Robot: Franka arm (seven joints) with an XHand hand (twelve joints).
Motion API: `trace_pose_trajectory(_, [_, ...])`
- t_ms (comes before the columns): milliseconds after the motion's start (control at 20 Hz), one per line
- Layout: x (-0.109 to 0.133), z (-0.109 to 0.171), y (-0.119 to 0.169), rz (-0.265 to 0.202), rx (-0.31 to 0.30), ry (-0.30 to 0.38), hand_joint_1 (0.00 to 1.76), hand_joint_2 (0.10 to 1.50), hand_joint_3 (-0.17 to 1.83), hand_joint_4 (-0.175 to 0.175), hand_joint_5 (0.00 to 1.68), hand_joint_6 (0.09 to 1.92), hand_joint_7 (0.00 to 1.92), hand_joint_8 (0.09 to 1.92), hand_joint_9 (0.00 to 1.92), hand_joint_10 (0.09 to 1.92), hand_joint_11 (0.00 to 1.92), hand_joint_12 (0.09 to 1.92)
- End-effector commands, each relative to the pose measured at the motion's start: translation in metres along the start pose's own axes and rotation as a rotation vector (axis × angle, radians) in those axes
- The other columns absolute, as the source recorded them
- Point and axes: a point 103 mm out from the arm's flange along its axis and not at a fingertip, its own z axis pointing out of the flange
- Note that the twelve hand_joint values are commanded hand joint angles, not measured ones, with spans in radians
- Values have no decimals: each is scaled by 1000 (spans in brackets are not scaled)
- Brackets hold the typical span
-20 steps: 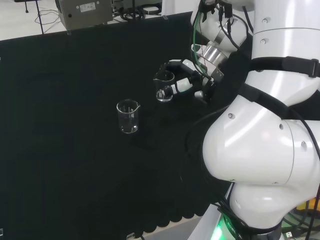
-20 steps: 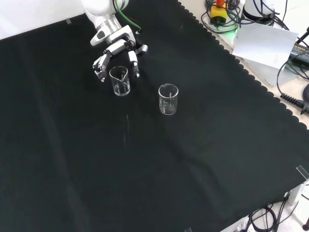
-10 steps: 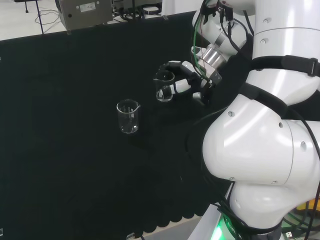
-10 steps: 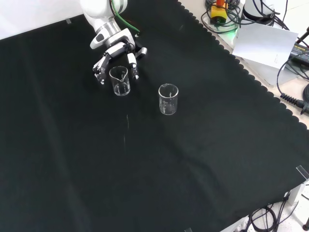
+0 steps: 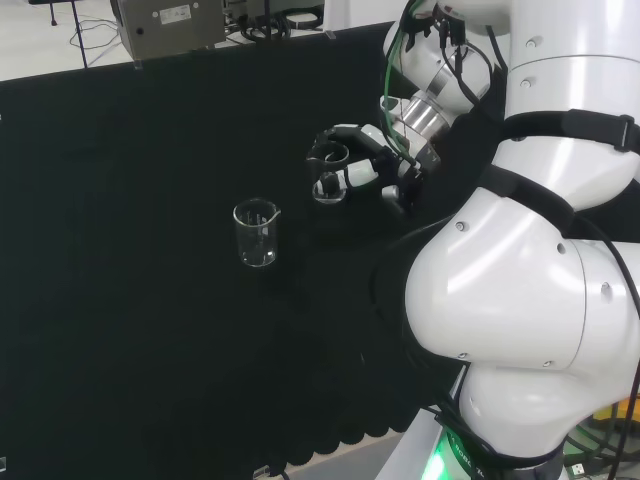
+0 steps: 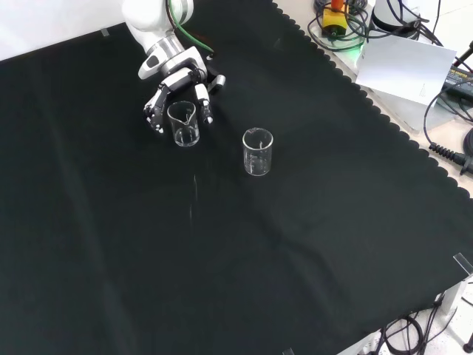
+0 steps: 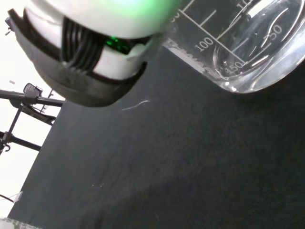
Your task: Pick up the beaker on the right.
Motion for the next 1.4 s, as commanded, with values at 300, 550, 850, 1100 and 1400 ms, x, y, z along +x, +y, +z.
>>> trace_pose_trajectory(300, [2, 1, 3, 21, 0, -1, 1018, 580, 696, -20, 818, 767, 737, 654, 881, 515, 353, 1330])
trace_pose_trajectory(550, [5, -8, 2, 76, -68, -55, 1184, 822, 377, -60, 1119, 733, 1041, 642, 1120, 457, 596, 1244])
trace_pose_trajectory(850, [17, -22, 1, 66, -126, -133, 1319, 747, 385, -174, 1445, 214, 1509, 136, 1548, 166, 1112, 911])
trace_pose_trajectory(1100, [32, -40, -3, 24, -163, -155, 1326, 684, 485, -175, 1495, 138, 1570, 87, 1621, 89, 1192, 867])
trace_pose_trajectory(1400, [55, -56, -11, -18, -173, -177, 1327, 658, 531, -175, 1510, 122, 1587, 87, 1646, 87, 1233, 843])
